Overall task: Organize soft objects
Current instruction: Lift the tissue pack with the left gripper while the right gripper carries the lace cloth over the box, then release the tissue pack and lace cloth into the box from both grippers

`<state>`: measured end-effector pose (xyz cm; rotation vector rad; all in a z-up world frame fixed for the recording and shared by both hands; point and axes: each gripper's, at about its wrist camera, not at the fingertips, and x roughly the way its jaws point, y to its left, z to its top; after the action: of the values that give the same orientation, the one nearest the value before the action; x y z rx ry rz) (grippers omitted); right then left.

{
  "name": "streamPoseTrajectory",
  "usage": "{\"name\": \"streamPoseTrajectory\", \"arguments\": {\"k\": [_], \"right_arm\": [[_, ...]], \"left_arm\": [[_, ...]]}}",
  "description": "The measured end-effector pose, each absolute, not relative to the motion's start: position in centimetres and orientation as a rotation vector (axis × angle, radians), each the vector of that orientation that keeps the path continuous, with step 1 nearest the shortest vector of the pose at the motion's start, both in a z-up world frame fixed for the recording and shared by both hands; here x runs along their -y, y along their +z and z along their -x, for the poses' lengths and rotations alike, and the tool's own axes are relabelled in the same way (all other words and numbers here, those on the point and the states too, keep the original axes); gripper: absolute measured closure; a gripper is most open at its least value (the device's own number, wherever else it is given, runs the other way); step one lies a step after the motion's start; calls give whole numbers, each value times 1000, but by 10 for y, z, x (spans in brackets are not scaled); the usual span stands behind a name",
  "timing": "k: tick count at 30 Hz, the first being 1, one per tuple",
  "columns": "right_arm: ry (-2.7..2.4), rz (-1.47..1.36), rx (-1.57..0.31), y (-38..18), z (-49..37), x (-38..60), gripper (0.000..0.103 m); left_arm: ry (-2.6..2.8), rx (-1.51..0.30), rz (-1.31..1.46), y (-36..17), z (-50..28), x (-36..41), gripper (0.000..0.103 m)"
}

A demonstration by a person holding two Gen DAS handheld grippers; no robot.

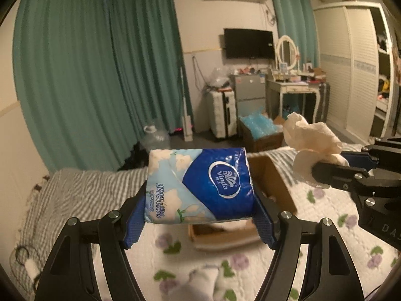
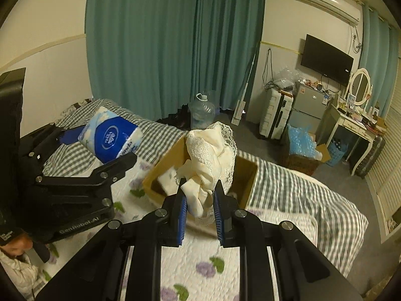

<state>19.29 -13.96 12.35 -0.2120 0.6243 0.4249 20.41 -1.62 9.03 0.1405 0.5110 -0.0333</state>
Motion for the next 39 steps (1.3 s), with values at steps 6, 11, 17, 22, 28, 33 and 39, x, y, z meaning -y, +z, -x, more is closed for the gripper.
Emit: {"name": "streamPoseTrajectory", "arguments": {"k": [6,11,17,22,28,33,39], "right_arm": [[419,186,-636,116,-262,139,85],[407,166,-667,95,-320,139,85],[391,156,-737,44,-378,143,85],[395,126,-822,-6,-412,148,85],[435,50,-834,-23,-430,159,85],[400,55,-826,-16,-425,161,49],[368,40,-779,15,-409,169,33]], "left_arm": [[-38,-529,-128,76,-271,19,31],[-54,-556,-146,53,-314,29,31],[-52,-632,-182,3,-358,40,31],[-48,-664,-199,-18,-380,42,30],[-88,-670,-146,-14,-381,41,28],[-40,-690,-183,-14,-382,47,27],[-39,-651,-193,12,-363,45,18]]}}
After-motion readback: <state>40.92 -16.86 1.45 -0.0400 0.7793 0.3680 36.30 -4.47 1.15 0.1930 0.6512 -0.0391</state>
